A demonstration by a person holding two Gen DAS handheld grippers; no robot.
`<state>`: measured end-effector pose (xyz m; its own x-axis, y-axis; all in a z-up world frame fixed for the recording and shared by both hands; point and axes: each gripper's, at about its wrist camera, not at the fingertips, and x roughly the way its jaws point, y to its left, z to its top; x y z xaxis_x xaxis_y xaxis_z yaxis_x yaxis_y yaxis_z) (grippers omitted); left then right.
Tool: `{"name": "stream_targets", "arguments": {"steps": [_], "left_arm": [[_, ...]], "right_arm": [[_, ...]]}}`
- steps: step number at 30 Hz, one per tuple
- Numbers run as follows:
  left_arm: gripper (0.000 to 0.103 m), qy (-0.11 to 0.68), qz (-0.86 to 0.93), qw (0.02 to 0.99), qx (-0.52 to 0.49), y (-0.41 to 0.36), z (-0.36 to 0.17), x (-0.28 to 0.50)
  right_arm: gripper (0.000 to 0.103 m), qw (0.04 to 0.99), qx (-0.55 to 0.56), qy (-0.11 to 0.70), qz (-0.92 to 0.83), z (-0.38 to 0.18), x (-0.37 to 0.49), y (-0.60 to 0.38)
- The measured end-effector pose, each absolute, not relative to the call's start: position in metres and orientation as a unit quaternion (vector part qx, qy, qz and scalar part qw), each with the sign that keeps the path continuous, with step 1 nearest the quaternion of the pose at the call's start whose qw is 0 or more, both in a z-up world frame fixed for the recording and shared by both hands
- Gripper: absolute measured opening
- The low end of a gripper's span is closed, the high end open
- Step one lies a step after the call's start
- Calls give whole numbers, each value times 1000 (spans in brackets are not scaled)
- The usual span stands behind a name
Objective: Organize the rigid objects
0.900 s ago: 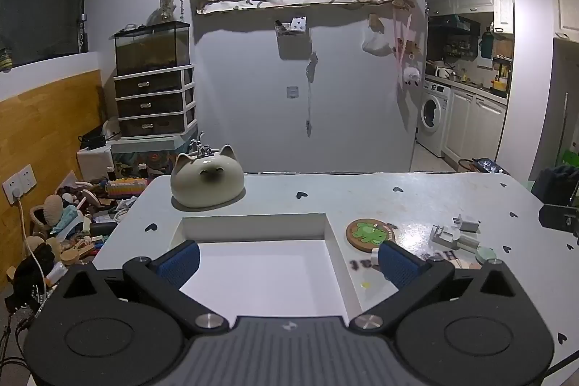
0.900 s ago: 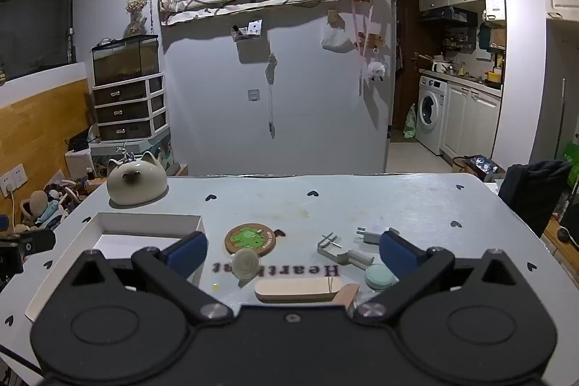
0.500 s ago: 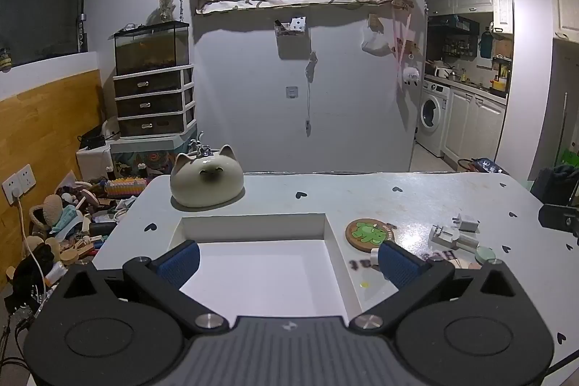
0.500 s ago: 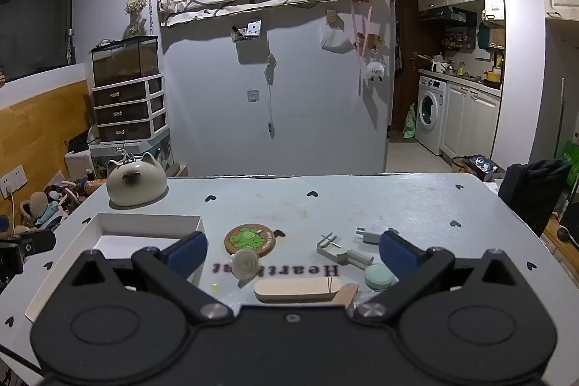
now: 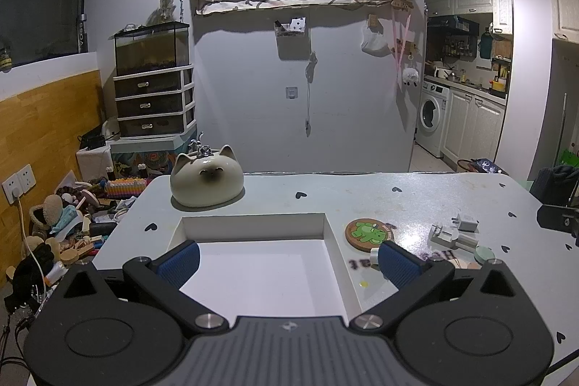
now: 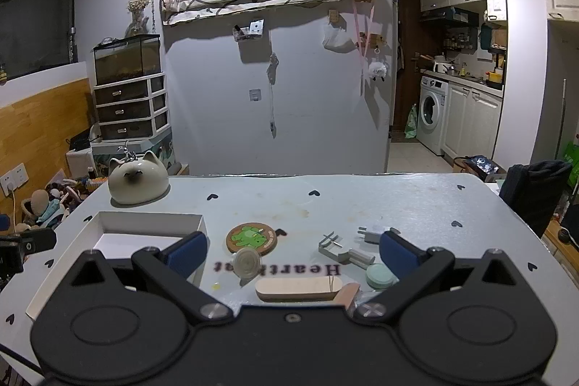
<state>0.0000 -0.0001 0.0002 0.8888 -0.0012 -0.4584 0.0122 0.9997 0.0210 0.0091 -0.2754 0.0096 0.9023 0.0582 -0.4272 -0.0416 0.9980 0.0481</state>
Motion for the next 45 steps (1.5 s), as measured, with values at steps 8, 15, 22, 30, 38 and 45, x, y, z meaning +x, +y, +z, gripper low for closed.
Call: {"name": "stream_targets", "arguments": {"steps": [8,15,22,30,38,45], "left_arm": [[103,235,-4,972,11,-2,0,-1],[103,235,-5,972,11,-4,5,-3],[103,235,-5,972,11,-4,8,-3],[103,234,-5,972,10,-4,8,-3],[103,234,-6,972,10,-3,7,-3],[103,234,-7,972,10,-5,8,-4]], "right_arm": [[103,975,18,219,26,10,8,-276],[103,975,18,219,26,9,8,-278],[103,975,18,219,26,11,4,-272],[103,975,19,219,26,11,4,-272],[103,975,19,220,26,12,2,-273],[103,975,20,220,25,12,2,-273]]}}
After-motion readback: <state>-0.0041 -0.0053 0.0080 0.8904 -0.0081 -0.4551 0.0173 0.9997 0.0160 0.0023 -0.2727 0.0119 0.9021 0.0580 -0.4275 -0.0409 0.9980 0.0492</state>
